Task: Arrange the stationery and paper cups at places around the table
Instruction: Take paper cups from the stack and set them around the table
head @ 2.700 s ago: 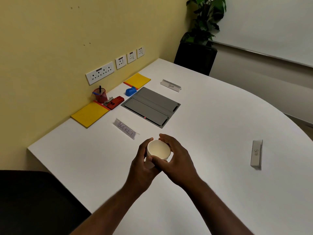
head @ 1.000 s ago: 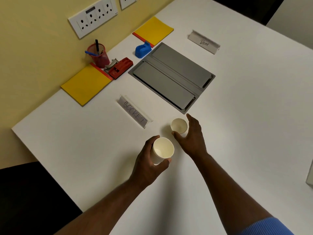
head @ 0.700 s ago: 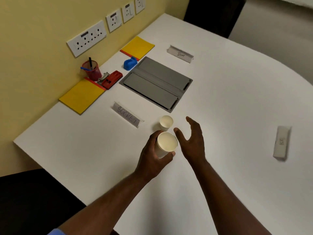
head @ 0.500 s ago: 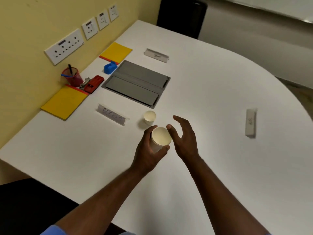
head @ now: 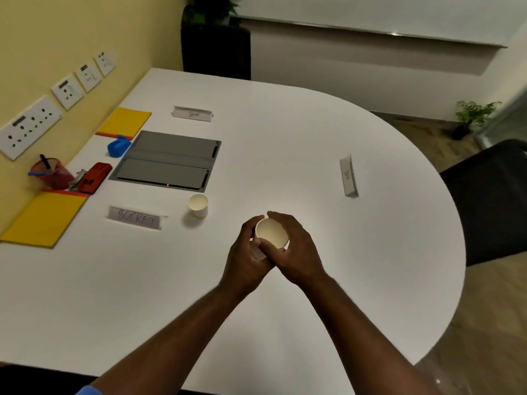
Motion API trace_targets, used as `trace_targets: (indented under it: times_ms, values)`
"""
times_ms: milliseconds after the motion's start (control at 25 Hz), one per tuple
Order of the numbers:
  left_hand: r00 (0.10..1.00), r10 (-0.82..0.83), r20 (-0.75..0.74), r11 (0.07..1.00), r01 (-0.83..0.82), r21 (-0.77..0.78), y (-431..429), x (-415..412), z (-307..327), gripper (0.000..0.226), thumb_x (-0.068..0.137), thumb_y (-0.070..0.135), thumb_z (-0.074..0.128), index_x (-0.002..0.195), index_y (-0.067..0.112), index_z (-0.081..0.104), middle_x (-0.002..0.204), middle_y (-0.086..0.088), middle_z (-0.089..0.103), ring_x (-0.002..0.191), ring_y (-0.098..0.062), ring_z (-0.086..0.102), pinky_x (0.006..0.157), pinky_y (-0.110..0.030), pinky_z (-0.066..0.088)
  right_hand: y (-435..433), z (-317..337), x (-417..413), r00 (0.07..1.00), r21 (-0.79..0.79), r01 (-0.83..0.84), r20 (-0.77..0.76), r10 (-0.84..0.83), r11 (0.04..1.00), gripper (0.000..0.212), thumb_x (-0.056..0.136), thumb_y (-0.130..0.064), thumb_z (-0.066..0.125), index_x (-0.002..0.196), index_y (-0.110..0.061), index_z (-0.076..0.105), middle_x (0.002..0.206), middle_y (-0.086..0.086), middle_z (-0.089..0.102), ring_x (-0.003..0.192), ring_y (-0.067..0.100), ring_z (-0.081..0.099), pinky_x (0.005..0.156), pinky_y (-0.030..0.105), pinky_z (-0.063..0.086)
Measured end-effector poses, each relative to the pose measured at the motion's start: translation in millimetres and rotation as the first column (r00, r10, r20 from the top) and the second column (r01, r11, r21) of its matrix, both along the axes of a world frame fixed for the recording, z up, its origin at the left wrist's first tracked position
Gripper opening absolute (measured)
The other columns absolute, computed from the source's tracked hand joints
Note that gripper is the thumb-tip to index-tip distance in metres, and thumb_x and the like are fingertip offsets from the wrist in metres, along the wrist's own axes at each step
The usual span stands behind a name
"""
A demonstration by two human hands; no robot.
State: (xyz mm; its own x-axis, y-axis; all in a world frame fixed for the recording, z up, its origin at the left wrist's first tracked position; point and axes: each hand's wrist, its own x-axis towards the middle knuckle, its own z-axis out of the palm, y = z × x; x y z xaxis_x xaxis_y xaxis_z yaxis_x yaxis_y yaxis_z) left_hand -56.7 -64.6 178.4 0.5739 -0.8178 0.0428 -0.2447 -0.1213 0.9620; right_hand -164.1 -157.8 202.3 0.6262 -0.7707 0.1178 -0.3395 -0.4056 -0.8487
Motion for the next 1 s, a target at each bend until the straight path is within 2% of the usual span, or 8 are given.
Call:
trace_targets:
  times_ms: [160, 400, 640, 880, 1000]
  values:
    - [0.998, -0.054, 0.009, 0.999, 0.054, -0.003, -14, -55, 6, 0.077, 0.065, 0.052, 0.078, 0.135, 0.048, 0.046, 0.121, 0.029, 0.064, 0.110, 0.004, 0.064, 0.081, -0.013, 0.054, -8, 5, -61, 0.999, 0.017, 0.023, 0.025, -0.023, 1.000, 0.074, 0.072, -0.062, 0.076, 0.138, -0.035, 0.054, 0.136, -0.023, 0.056, 0.125, -0.004, 0.053, 0.102, 0.026, 0.048]
    - [0.991, -0.132, -0.013, 0.991, 0.132, -0.024, -56, -194, 9, 0.077, 0.066, 0.039, 0.077, 0.136, 0.047, 0.047, 0.124, 0.036, 0.060, 0.115, 0.008, 0.061, 0.084, -0.007, 0.049, -40, 7, -202, 0.993, -0.021, 0.103, 0.059, -0.102, 0.994, 0.068, 0.070, -0.051, 0.081, 0.133, -0.036, 0.058, 0.131, -0.024, 0.058, 0.121, -0.007, 0.055, 0.100, 0.023, 0.048]
    - [0.965, -0.261, -0.018, 0.965, 0.260, -0.046, -113, -327, 12, 0.075, 0.068, 0.023, 0.080, 0.135, 0.042, 0.051, 0.122, 0.029, 0.064, 0.112, 0.005, 0.063, 0.082, -0.011, 0.051, -84, 16, -349, 0.976, -0.068, 0.211, 0.060, -0.207, 0.975, 0.078, 0.069, -0.064, 0.080, 0.138, -0.037, 0.055, 0.133, -0.024, 0.057, 0.122, -0.006, 0.054, 0.101, 0.021, 0.047]
    - [0.903, -0.429, -0.011, 0.901, 0.427, -0.071, -180, -423, 27, 0.076, 0.065, 0.042, 0.079, 0.137, 0.036, 0.052, 0.124, 0.026, 0.064, 0.113, 0.003, 0.063, 0.082, -0.009, 0.051, -132, 25, -453, 0.932, -0.102, 0.357, 0.101, -0.347, 0.929, 0.076, 0.072, -0.062, 0.082, 0.137, -0.032, 0.057, 0.130, -0.020, 0.059, 0.118, -0.003, 0.057, 0.098, 0.020, 0.049]
    - [0.868, -0.496, -0.001, 0.867, 0.495, -0.062, -231, -461, 25, 0.074, 0.067, 0.039, 0.081, 0.135, 0.039, 0.053, 0.126, 0.024, 0.064, 0.115, 0.001, 0.063, 0.083, -0.010, 0.051, -170, 24, -495, 0.902, -0.098, 0.428, 0.111, -0.418, 0.898, 0.075, 0.073, -0.062, 0.081, 0.137, -0.029, 0.058, 0.130, -0.018, 0.059, 0.119, -0.002, 0.057, 0.098, 0.019, 0.048]
